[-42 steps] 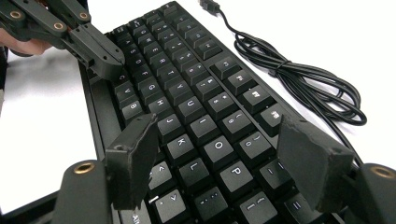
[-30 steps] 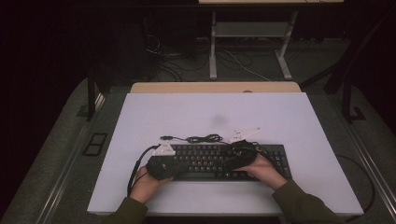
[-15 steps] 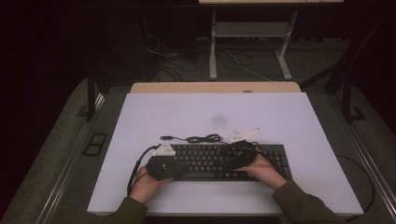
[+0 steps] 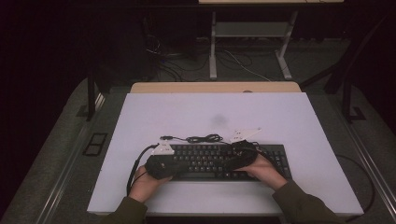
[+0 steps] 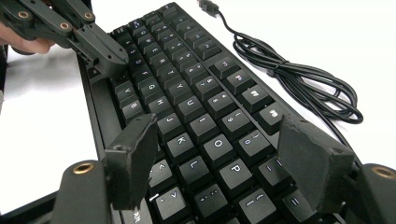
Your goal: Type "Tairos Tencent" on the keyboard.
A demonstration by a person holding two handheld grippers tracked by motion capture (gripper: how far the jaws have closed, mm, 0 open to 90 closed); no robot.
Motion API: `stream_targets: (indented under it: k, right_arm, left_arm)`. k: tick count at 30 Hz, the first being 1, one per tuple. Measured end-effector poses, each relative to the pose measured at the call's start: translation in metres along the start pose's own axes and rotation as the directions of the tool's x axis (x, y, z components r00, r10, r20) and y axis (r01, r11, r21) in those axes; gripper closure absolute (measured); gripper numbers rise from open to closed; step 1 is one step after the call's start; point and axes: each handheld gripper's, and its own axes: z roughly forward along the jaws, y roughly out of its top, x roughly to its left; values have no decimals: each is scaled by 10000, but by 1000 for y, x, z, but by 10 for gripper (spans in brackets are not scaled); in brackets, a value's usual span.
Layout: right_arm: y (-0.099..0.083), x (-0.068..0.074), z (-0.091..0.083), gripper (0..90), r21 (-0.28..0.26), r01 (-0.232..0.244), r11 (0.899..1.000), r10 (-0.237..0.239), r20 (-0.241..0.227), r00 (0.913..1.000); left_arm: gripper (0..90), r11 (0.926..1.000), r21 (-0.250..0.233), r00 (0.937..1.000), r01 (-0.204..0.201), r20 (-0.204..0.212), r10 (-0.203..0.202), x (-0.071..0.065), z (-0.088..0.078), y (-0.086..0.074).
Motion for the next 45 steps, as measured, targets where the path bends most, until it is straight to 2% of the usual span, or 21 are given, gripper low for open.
stream_targets:
  k: [18,21,34,37,45]
  right_arm:
    - [-6,-1,-8,286,-106,-185,9998,187,229,9996]
    - [-8,-1,-10,286,-139,-228,9996,232,291,9993]
    - [-14,-4,-20,284,-169,-388,9991,397,580,9975]
    - [-15,-3,-20,279,-190,-449,9988,461,650,9968]
    - [-17,-4,-23,279,-194,-476,9987,489,707,9963]
  left_arm:
    - [892,9999,-97,10000,-37,-87,36,6,0,6]
    - [892,10000,-40,9997,-53,-255,52,8,2,7]
    - [893,9998,11,9994,-173,-311,173,16,5,13]
    - [893,9998,45,9988,-187,-455,189,19,6,14]
    - [893,10000,-15,9982,-78,-597,77,25,4,15]
